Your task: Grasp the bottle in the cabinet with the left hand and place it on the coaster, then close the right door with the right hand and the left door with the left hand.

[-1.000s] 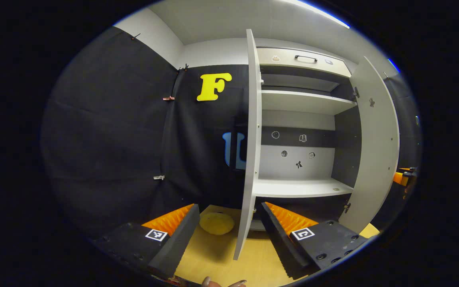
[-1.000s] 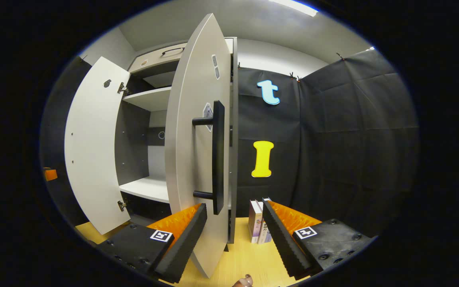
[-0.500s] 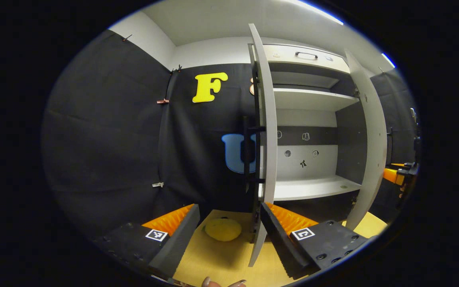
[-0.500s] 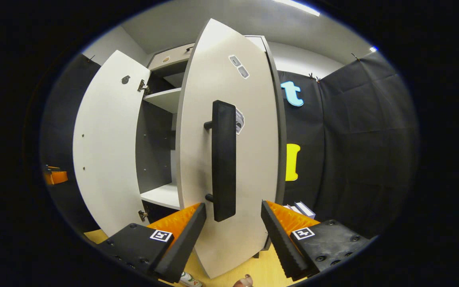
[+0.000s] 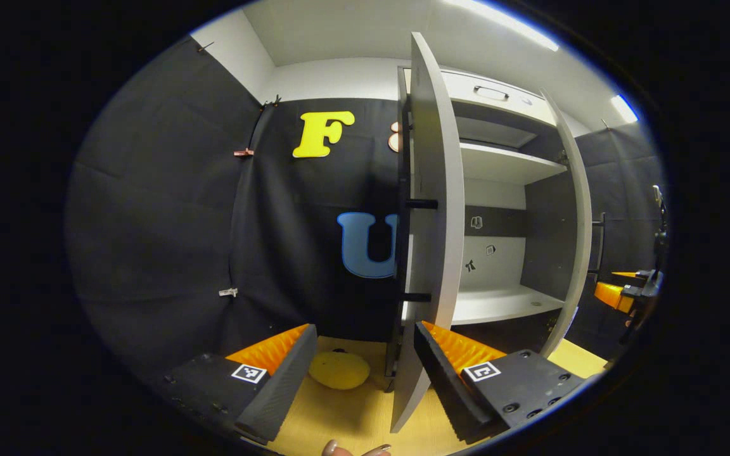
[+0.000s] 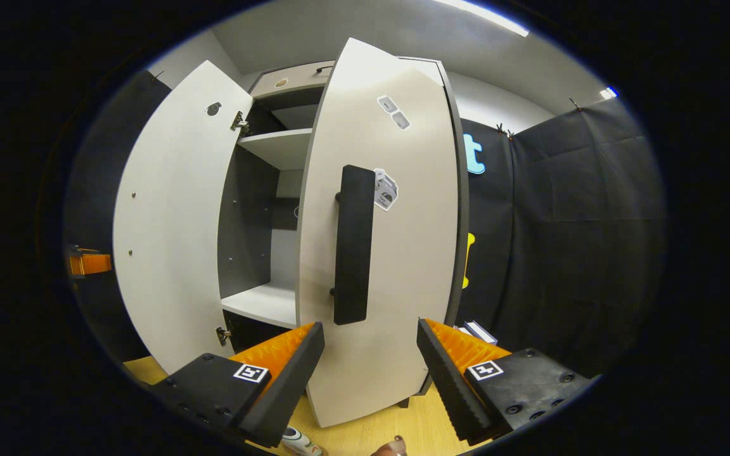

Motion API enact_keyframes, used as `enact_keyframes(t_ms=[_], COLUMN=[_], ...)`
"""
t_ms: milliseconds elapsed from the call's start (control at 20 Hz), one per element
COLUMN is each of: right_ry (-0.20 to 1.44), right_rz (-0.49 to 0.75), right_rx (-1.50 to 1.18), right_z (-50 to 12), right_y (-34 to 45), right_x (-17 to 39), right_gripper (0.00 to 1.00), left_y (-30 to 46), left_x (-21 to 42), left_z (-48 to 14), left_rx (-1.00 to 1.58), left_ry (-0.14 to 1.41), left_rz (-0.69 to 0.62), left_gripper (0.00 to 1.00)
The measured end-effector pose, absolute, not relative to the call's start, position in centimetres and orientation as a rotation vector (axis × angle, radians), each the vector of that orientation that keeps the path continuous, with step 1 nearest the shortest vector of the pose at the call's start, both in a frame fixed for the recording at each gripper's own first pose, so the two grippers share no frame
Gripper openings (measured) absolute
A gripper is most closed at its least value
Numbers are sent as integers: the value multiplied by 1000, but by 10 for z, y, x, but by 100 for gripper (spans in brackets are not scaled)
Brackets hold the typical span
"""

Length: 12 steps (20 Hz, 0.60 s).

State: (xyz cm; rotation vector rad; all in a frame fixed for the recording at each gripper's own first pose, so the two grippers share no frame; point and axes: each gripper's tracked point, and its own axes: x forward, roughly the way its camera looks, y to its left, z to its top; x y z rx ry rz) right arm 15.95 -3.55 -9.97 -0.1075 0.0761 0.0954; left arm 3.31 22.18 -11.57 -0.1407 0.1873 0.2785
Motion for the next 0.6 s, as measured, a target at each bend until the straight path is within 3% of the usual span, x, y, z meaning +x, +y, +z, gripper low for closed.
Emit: enact_keyframes(t_ms=[600], right_ry=[62], right_rz=[80], right_rx=[-125], right_z=[-94], right_y=[-19], right_x=[178], right_gripper=[98], left_y=[217], left_x=[54], left_z=[-108], left_rx=[-94], left_ry=[166], left_rz=[176], left_gripper=[94])
